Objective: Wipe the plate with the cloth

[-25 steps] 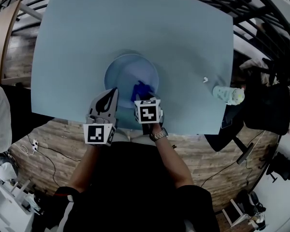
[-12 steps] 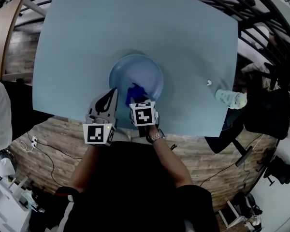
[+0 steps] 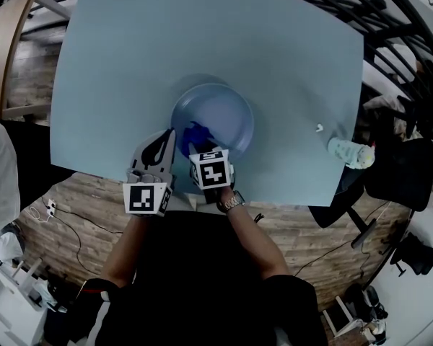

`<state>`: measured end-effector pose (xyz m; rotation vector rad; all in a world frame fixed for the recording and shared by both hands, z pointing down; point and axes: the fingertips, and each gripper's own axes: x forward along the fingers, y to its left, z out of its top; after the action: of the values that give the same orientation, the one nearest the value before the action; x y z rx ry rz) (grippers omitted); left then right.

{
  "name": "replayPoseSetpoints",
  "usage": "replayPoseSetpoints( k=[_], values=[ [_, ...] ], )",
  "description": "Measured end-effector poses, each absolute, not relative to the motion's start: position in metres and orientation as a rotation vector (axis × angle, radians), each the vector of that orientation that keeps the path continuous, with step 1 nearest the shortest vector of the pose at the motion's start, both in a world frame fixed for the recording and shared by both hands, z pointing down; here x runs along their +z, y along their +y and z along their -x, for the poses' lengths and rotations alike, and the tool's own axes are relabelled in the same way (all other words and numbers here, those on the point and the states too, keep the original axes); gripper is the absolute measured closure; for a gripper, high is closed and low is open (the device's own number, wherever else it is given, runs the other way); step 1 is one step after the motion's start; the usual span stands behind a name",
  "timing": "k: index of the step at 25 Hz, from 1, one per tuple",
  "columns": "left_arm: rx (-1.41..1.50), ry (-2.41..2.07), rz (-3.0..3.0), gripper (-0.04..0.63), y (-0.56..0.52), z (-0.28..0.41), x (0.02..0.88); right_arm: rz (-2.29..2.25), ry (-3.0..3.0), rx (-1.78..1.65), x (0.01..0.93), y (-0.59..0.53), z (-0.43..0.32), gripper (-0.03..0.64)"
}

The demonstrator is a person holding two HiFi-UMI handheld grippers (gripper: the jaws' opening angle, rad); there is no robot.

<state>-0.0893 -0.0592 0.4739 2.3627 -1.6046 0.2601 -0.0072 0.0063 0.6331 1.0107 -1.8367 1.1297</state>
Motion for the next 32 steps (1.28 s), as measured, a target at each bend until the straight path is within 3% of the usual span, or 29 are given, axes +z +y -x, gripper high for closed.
replayPoseSetpoints(
  k=[20,32],
  values=[
    [0.291,-1.540,-2.368,0.595,-0.092,0.111,0.488,-1.049,-1.863,1.155,0.631,-0.052,0.038,0.497],
    [0.274,-1.541,-2.353,0.595,-0.105,0.111,0.493,-1.151,-1.845,1.155,0.632,-0.095,0.011,0.497]
  ],
)
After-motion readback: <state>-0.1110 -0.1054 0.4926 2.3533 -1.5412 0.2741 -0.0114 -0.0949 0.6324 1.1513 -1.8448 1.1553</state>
